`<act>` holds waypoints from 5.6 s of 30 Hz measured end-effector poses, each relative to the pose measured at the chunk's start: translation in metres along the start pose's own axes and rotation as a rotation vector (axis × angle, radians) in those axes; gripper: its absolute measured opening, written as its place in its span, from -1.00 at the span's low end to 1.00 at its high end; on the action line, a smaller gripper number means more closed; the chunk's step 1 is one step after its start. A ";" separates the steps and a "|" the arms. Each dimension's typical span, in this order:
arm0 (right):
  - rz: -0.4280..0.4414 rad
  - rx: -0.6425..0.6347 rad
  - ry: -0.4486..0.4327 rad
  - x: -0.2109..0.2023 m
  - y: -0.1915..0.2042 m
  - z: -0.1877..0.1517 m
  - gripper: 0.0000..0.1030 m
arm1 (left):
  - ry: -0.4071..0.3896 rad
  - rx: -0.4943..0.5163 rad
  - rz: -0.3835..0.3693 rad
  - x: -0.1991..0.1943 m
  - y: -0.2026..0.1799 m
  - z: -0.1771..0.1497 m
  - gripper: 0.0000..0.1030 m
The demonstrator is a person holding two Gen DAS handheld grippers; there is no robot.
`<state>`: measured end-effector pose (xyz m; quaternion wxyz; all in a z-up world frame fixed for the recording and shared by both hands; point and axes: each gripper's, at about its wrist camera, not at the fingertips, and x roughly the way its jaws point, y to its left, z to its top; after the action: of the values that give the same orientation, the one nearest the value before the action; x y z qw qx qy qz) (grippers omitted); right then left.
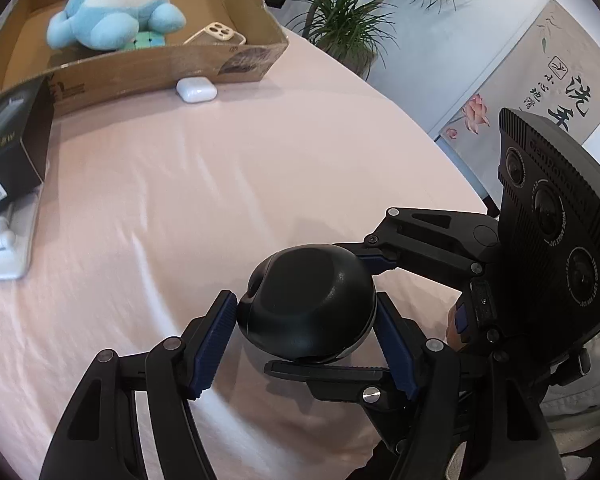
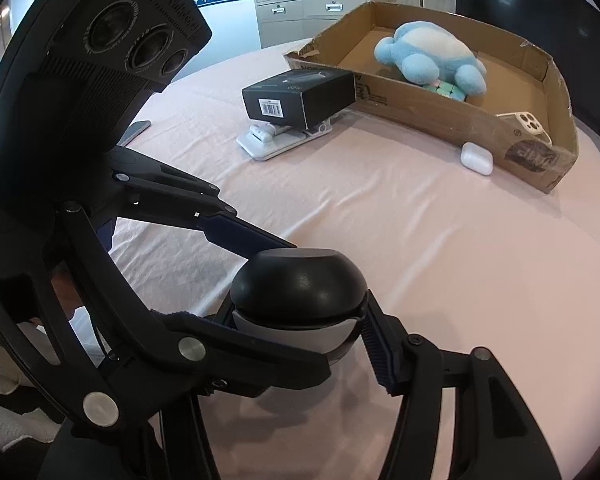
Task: Organize objects
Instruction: 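Lift the speaker with the right gripper and carry it over the box, then open the right gripper to drop the speaker into the box, then grasp the black UGREEN charger box with the right gripper, then lift the charger box with the right gripper and carry it over the box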
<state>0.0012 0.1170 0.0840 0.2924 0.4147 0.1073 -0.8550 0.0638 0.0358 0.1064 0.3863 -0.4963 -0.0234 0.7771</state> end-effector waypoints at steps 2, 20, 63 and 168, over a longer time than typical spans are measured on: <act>-0.007 -0.003 -0.007 -0.002 0.000 0.004 0.07 | -0.004 0.007 0.001 -0.003 0.000 0.005 0.32; -0.042 0.006 -0.058 -0.006 -0.016 0.061 0.07 | -0.047 0.045 0.011 -0.035 0.026 0.061 0.32; 0.009 -0.004 -0.103 0.136 -0.063 0.266 0.34 | -0.170 -0.235 0.205 -0.081 0.266 0.193 0.43; 0.159 0.582 -0.254 -0.013 -0.273 0.177 0.05 | -0.204 -0.020 0.149 0.008 0.078 0.284 0.17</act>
<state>-0.2683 0.2671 0.1901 0.2386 0.3782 -0.2114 -0.8691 -0.2071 0.0846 0.2113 0.3182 -0.4190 -0.0332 0.8498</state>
